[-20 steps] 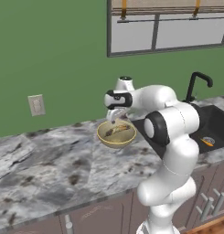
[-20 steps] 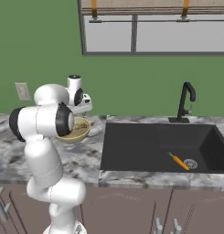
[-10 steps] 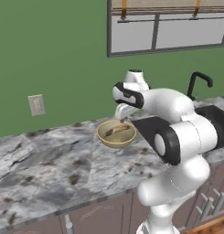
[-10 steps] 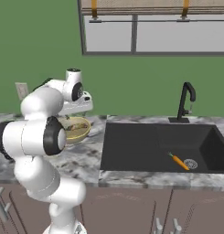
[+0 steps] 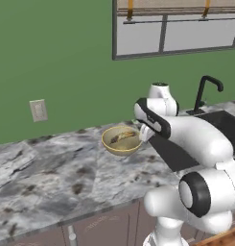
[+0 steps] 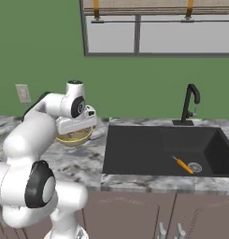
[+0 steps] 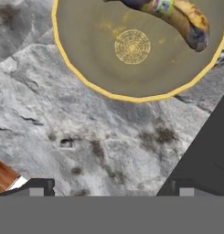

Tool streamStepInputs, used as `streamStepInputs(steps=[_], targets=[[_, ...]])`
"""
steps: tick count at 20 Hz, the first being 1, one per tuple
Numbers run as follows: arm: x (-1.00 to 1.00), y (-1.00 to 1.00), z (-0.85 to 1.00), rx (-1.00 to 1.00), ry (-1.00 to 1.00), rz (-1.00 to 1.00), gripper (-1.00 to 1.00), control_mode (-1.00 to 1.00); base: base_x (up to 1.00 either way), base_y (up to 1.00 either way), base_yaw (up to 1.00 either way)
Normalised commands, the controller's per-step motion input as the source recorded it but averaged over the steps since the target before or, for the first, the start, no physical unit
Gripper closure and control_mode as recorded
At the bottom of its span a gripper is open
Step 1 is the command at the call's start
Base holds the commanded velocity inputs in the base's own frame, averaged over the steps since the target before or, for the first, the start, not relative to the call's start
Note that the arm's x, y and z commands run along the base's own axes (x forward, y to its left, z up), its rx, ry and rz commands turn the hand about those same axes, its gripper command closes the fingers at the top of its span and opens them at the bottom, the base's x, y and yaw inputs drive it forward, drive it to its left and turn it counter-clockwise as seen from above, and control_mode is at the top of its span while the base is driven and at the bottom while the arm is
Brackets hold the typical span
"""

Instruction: Pick the bananas from the cabinet and place them in one bowl. Pick the carrot from the sink and place it in the other bowl.

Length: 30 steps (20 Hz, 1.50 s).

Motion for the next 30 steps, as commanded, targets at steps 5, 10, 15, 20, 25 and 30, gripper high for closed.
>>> streamStepInputs(steps=[5, 10, 15, 20, 25, 30], targets=[[-0.57, -0.02, -0.09, -0.08, -0.02, 0.14, -1.00, -1.00, 0.00, 0.00, 0.00], [-0.20, -0.05, -0.11, -0.03, 0.00, 0.00, -1.00, 1.00, -0.20, -0.08, 0.00], [0.00, 0.00, 0.00, 0.00, 0.00, 0.00, -1.00, 1.00, -0.99, -0.50, 0.02], [0.00, 0.00, 0.00, 0.00, 0.00, 0.00, -1.00, 1.00, -0.12, -0.64, -0.06], [0.00, 0.00, 0.00, 0.00, 0.00, 0.00, -1.00, 1.00, 0.45, -0.94, -0.09], [0.00, 0.00, 0.00, 0.00, 0.00, 0.00, -1.00, 1.00, 0.49, -0.89, -0.07]])
